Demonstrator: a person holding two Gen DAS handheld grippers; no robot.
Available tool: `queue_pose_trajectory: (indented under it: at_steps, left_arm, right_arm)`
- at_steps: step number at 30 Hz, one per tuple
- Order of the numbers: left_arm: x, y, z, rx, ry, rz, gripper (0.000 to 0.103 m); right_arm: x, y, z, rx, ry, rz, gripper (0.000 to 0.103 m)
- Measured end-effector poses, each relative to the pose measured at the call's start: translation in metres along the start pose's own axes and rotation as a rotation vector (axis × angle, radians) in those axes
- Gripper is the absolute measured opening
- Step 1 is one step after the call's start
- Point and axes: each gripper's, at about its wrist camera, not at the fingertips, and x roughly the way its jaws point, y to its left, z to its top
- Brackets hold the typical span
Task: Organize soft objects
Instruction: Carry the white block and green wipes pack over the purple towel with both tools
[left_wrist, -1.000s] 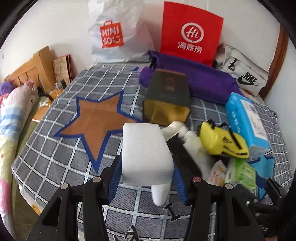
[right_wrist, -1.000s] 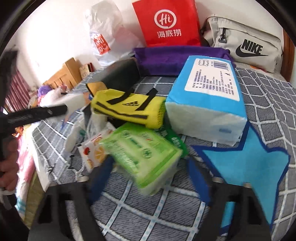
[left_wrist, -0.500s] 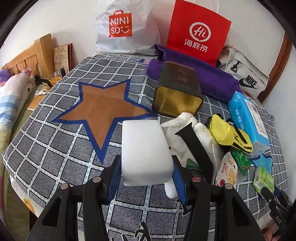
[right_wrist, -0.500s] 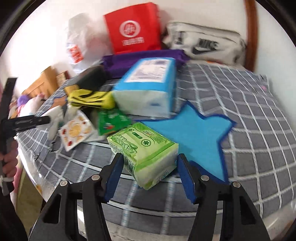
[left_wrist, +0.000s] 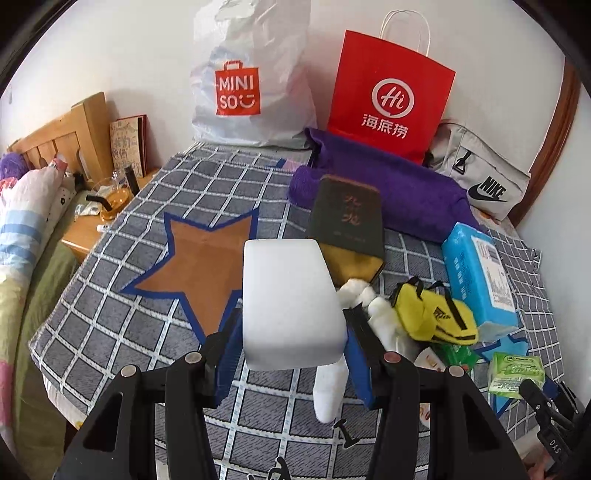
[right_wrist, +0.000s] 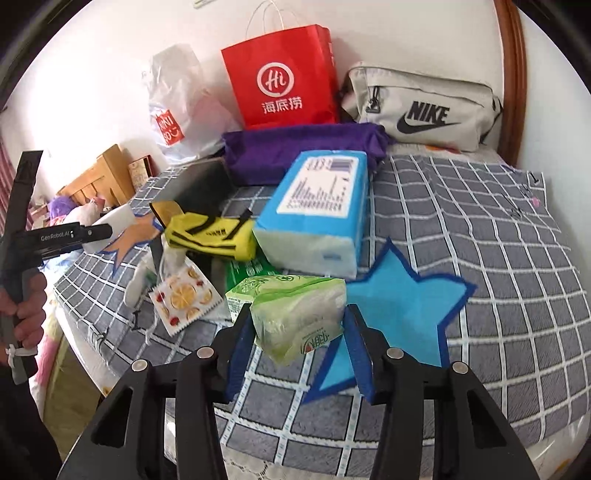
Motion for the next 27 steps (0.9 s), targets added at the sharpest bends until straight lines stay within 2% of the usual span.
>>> queue_pose_trajectory:
  at_steps: [6,12,21,27]
  left_arm:
    - [0.000,-0.012,0.019,0.011,-0.012,-0.003,0.049]
    - [0.007,-0.033,0.047,0.052,-0.027,-0.001,0.049]
    - [0.039,-0.046,0.095,0.069,-0.008,-0.002,0.049]
    - [0.065,-0.052,0.121,0.077,0.008,-0.016,0.049]
  right_arm:
    - [-0.013,-0.002,0.020,0.002,-0.041,0.028,0.047]
    - [-0.012,-0.006,0.061,0.000,-0.090,0.009,0.047]
    - [0.034,-0.022,0.131,0.042,-0.110,-0.014,0.047]
    - [0.062,-0.036,0.166,0.071,-0.132,-0.015,0.047]
